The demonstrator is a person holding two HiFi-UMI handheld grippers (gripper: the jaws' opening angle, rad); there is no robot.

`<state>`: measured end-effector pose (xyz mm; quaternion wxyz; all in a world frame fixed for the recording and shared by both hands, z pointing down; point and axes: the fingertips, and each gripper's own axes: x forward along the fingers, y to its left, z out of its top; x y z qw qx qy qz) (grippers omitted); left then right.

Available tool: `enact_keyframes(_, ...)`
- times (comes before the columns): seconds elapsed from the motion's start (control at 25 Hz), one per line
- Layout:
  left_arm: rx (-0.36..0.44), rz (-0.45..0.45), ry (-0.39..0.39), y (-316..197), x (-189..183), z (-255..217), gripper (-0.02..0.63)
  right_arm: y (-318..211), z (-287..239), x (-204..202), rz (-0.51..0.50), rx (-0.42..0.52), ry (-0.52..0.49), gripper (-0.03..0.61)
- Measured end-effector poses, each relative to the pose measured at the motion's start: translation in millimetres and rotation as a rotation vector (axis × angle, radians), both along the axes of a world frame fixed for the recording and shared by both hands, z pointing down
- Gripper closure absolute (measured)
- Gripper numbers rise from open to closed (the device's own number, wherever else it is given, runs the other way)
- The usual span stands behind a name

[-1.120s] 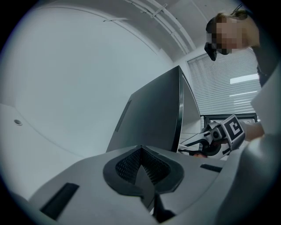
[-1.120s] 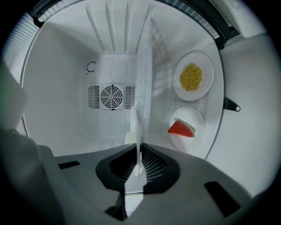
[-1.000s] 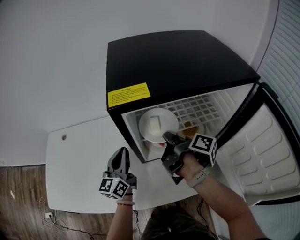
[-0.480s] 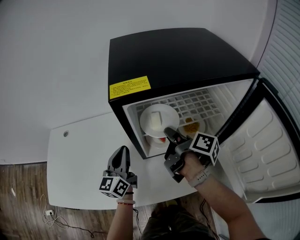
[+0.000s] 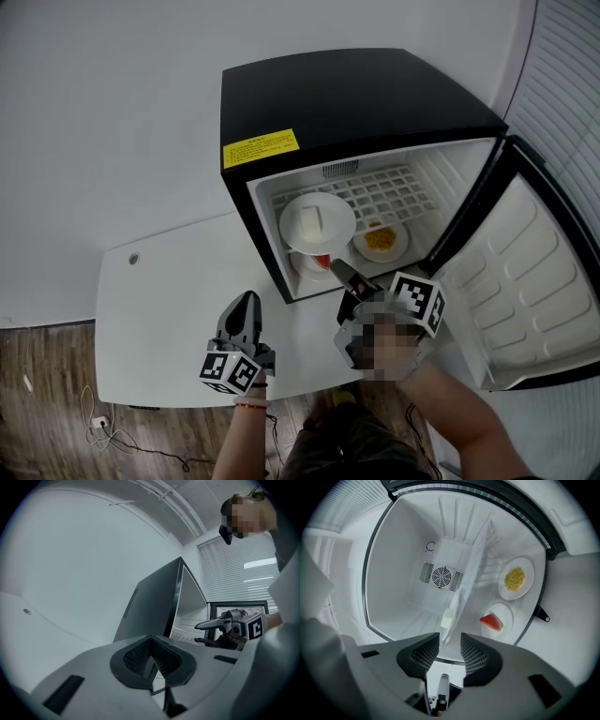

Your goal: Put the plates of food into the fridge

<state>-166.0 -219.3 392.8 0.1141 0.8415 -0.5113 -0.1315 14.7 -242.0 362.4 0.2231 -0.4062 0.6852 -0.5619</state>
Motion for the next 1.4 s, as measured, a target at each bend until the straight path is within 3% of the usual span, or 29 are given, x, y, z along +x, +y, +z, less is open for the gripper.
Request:
enact_keyframes(0.48, 0.011, 0.058, -0.015, 52, 13, -2, 0.607, 72, 12, 2, -0.049, 0.117, 0.184, 0.46)
enact_keyframes(0.6, 0.005, 0.076, -0.016, 66, 18, -1, 0.607, 89, 15, 5, -0.059, 0.185, 0.274, 0.462)
enact_keyframes(0.8, 0.011, 0.09, 0.006, 92, 24, -6, 0.607, 115, 27, 21, -0.042, 0.235, 0.41, 0.568)
enact_keyframes(1.08, 0.016, 0.13, -0.003, 123, 39, -13, 0.607, 148, 26, 24, -0.087, 0.434, 0.703, 0.572)
enact_keyframes(1.4, 0.011, 0.161, -0.014, 151, 50, -6, 0.607, 178, 36, 26, -0.078, 0.517, 0.857, 0.574)
